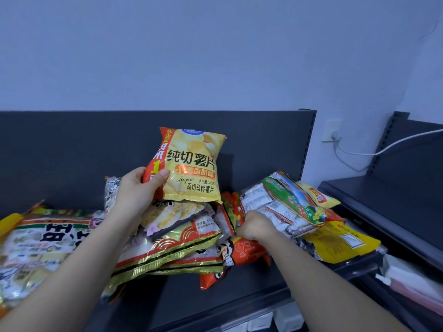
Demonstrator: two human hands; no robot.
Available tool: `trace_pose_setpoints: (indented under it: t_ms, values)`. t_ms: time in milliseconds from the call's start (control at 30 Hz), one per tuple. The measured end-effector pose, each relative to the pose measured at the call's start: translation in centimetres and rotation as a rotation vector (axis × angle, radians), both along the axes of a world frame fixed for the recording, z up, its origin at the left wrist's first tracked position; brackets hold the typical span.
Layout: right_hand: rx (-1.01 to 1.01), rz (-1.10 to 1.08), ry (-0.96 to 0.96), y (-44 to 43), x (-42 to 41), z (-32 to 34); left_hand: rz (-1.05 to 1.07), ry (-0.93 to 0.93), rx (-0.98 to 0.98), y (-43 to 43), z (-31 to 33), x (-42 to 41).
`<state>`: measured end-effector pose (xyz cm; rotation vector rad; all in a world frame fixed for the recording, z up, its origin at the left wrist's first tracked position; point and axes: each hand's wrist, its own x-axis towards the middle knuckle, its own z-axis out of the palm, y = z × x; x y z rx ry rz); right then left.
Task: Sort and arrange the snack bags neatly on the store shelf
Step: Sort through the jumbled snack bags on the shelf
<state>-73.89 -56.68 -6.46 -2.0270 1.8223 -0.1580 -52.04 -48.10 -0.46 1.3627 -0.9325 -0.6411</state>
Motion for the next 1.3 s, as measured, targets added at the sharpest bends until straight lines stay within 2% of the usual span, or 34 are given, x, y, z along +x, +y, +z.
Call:
trace_pose_setpoints:
  t_ms: [133, 267, 567, 800, 933, 1067, 1300]
  values:
    - [-0.024, -0.073, -0.092, 0.7, 0.4, -0.2, -0.011, -0.009, -0.003, 0.1, 0.0, 0.1]
    - [-0.156, -0.116, -0.200, 2.4, 0.8, 0.2, 0.007, -0.030, -0.022, 0.6, -0.1, 0.2]
    - [-0.792, -0.188, -0.244, 5.2, -0.7, 4.7, 0.102, 0.065, -0.075, 2.3, 0.0, -0.1]
    - [-1.172, -0.041, -0.513, 6.5, 0.2, 7.8, 0.203, 0.068, -0.123, 5.2, 0.7, -0.5]
    - [-1.194, 0.061, -0.663, 8.2, 2.0, 7.9, 0.296, 0.019, -0.150, 8.0, 0.8, 0.1]
    - [-1.130, 0.161, -0.801, 10.3, 4.2, 7.9, 0.398, 0.011, -0.169, 11.5, 0.7, 1.5]
    - [-1.001, 0.310, -0.912, 14.3, 10.2, 8.2, 0.545, -0.011, -0.175, 19.0, 1.0, 5.5]
